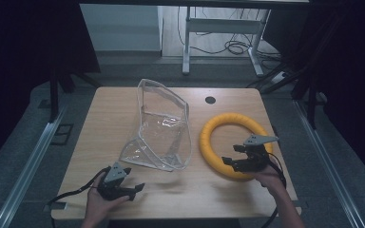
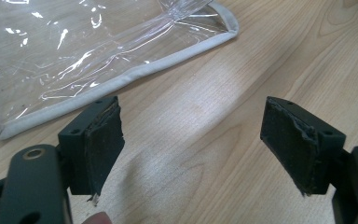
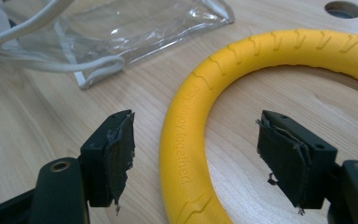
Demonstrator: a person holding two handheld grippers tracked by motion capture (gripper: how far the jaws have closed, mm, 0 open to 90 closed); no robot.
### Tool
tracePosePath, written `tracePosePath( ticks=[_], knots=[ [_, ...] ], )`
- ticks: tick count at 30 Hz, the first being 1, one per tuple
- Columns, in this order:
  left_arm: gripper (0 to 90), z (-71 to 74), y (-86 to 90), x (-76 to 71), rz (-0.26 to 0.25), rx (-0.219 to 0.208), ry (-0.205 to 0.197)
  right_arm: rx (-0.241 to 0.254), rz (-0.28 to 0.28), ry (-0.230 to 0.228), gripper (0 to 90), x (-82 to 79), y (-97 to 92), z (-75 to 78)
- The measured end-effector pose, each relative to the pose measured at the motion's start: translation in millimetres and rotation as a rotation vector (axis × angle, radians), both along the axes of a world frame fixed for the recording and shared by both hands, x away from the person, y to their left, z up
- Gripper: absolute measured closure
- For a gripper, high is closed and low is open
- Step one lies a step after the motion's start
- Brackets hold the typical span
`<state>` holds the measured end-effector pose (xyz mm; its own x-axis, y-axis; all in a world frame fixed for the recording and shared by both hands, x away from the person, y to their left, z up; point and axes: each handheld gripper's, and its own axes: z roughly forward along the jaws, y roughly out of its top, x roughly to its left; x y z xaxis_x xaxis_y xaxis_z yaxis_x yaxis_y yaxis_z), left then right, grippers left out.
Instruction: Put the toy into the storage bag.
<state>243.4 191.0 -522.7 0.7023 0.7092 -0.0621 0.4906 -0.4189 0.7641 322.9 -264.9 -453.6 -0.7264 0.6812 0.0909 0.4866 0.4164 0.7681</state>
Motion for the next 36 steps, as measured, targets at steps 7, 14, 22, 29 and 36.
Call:
tracePosePath(
  ticks=[7, 14, 22, 29, 36],
  knots=[
    [21.0, -0.5, -0.5, 0.3, -0.002, 0.001, 0.001, -0.086, 0.054, 0.044, 27.9, 10.6, 10.7, 10.6],
    [21.0, -0.8, -0.7, 0.5, -0.004, 0.001, 0.001, -0.185, 0.117, 0.116, 27.9, 23.4, 24.6, 12.3],
    [21.0, -1.4, -1.3, 0.7, -0.007, -0.002, 0.003, -0.317, 0.179, 0.206, 28.2, 32.0, 38.6, 7.8],
    [21.0, -0.5, -0.9, 0.4, -0.002, -0.006, 0.0, -0.451, 0.222, 0.272, 28.1, 36.8, 51.5, -4.7],
    [21.0, -1.1, -1.1, 0.7, -0.003, -0.004, 0.0, -0.543, 0.241, 0.326, 28.9, 41.7, 61.3, -19.8]
  ],
)
